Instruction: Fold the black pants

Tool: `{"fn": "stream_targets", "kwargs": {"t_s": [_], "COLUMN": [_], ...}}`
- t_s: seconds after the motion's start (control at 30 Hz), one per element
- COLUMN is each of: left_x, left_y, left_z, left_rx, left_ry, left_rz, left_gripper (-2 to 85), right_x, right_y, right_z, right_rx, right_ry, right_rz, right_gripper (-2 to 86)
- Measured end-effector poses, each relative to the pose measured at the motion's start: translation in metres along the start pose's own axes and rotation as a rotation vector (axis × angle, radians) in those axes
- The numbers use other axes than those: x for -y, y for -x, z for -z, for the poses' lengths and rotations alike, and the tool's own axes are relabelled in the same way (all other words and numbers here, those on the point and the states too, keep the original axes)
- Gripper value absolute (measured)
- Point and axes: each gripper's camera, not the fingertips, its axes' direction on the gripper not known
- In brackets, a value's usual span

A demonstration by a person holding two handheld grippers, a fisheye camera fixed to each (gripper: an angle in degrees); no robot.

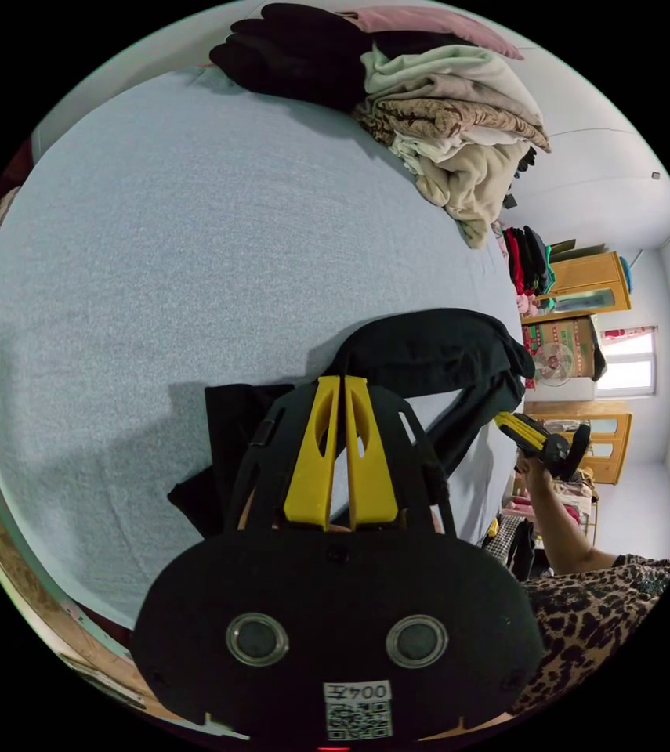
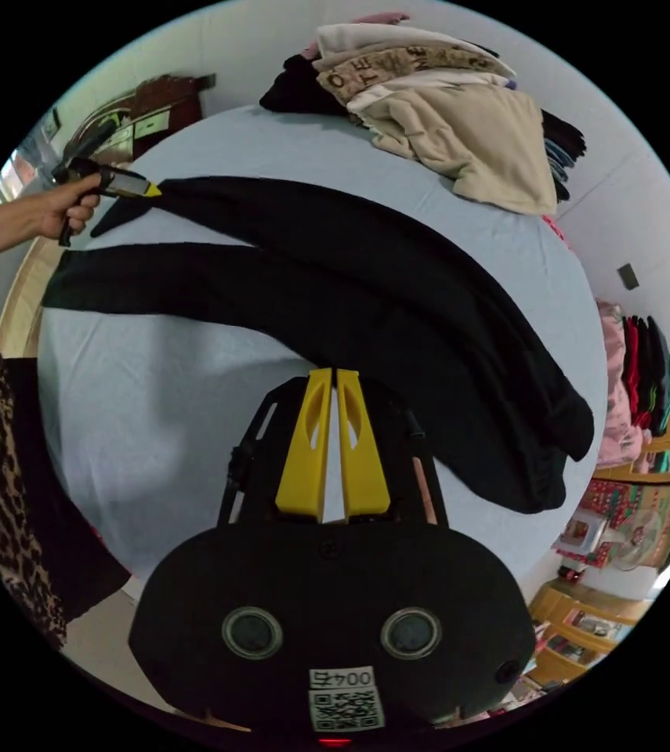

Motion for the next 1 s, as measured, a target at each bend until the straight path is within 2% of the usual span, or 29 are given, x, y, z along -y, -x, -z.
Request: {"fn": "stream_targets", "kwargs": {"t_s": [0.1,0.3,0.43,0.47,0.57,0.67,0.77,0.93,1.0], "left_x": [0.006,0.014,0.018,0.018,0.020,0.020,0.021,0.020,0.020], "left_y": [-0.001,0.002,0.002,0.002,-0.001,-0.001,-0.003,-0.006,-0.007], "left_z": [0.001,0.001,0.002,0.002,0.001,0.001,0.000,-0.001,-0.002], "left_rx": [0.003,-0.014,-0.023,-0.022,-0.010,-0.008,-0.004,0.009,0.011], "left_ry": [0.004,0.007,0.004,0.005,0.004,0.001,0.001,0.000,0.005], "left_rz": [-0.011,-0.013,-0.017,-0.018,-0.021,-0.019,-0.021,-0.020,-0.021], "left_gripper": [1.0,0.9,1.0,1.0,1.0,1.0,1.0,1.1,1.1], "right_x": [-0.026,-0.078,-0.112,-0.127,-0.154,-0.154,-0.146,-0.117,-0.110], "right_y": [-0.012,-0.052,-0.126,-0.153,-0.208,-0.248,-0.280,-0.314,-0.325], "right_z": [0.013,0.007,0.007,0.007,0.007,0.006,-0.002,-0.006,0.012], "right_rx": [0.074,0.314,0.419,0.443,0.461,0.376,0.383,0.352,0.244], "right_ry": [0.002,0.013,-0.135,-0.209,-0.335,-0.314,-0.281,-0.189,-0.181], "right_rz": [-0.061,-0.376,-0.811,-0.971,-1.242,-1.337,-1.393,-1.310,-1.269], "right_gripper": [0.1,0.9,6.5,7.2,7.2,7.1,7.2,1.3,0.7]}}
